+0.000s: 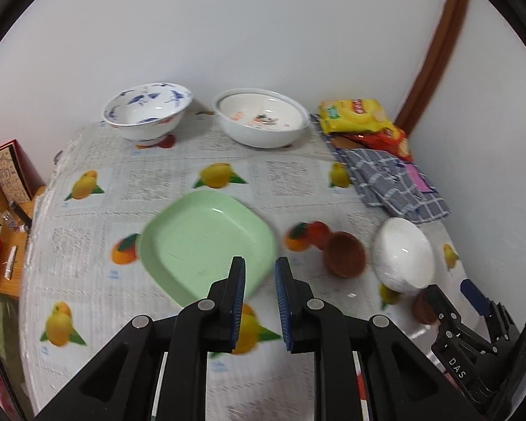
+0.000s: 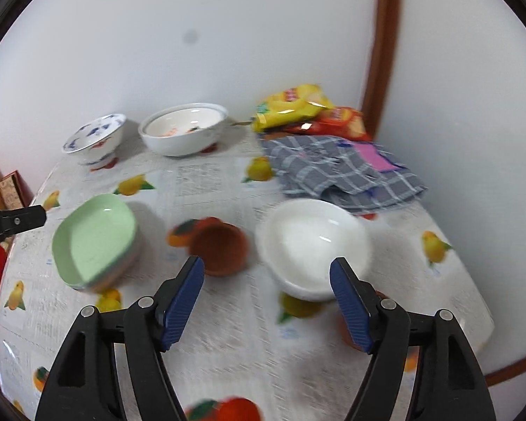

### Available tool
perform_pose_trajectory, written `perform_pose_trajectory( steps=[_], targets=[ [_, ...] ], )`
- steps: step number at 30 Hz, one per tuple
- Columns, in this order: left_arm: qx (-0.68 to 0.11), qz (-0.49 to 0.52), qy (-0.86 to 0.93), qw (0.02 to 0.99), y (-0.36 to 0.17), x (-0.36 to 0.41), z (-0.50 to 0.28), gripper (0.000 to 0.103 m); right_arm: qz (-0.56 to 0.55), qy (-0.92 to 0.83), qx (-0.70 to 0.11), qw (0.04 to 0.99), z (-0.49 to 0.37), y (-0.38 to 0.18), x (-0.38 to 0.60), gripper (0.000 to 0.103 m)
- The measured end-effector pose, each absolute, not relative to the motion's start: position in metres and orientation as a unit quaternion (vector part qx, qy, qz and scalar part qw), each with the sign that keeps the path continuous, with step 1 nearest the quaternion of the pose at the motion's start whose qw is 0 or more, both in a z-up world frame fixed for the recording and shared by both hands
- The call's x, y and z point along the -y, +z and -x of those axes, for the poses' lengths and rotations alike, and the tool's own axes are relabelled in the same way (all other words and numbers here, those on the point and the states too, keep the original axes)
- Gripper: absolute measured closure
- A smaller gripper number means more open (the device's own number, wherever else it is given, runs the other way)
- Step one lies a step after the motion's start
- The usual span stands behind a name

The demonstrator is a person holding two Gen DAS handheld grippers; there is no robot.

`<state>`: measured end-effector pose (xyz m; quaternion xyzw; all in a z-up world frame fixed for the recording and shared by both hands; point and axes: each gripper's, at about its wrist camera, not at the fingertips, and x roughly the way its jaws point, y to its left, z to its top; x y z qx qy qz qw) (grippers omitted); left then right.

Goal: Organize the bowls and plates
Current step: 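Close the right tool on a terracotta bowl rim while the left tool grasps the other terracotta bowl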

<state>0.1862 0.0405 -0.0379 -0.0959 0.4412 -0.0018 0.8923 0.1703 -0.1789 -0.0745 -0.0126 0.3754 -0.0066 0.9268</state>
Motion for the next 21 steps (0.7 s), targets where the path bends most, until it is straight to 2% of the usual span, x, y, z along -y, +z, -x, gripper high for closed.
perform_pose_trajectory(
  steps=[8,12,14,20,21],
  targets=[
    [-0.425,0.094,0.019,0.9,-0.036,-0.002,-0.165,0.086,0.005,-0.027,-0.388,0.921,-0.144,-0.083,0.239,0.03],
    [-0.436,0.089,0.008,0.895,-0.04,0.016,-0.163,0.086,0.002,-0.029,-0.4,0.916,-0.138,-0.096,0.262,0.037],
    [-0.444,0.084,0.005,0.892,-0.043,0.025,-0.164,0.086,-0.012,-0.028,-0.411,0.911,-0.137,-0.104,0.274,0.046],
    [-0.472,0.086,-0.01,0.878,-0.063,0.047,-0.173,0.086,-0.023,-0.024,-0.428,0.903,-0.141,-0.123,0.3,0.047],
    [-0.475,0.088,-0.009,0.875,-0.066,0.049,-0.174,0.081,-0.026,-0.021,-0.429,0.903,-0.142,-0.126,0.304,0.047]
  ],
)
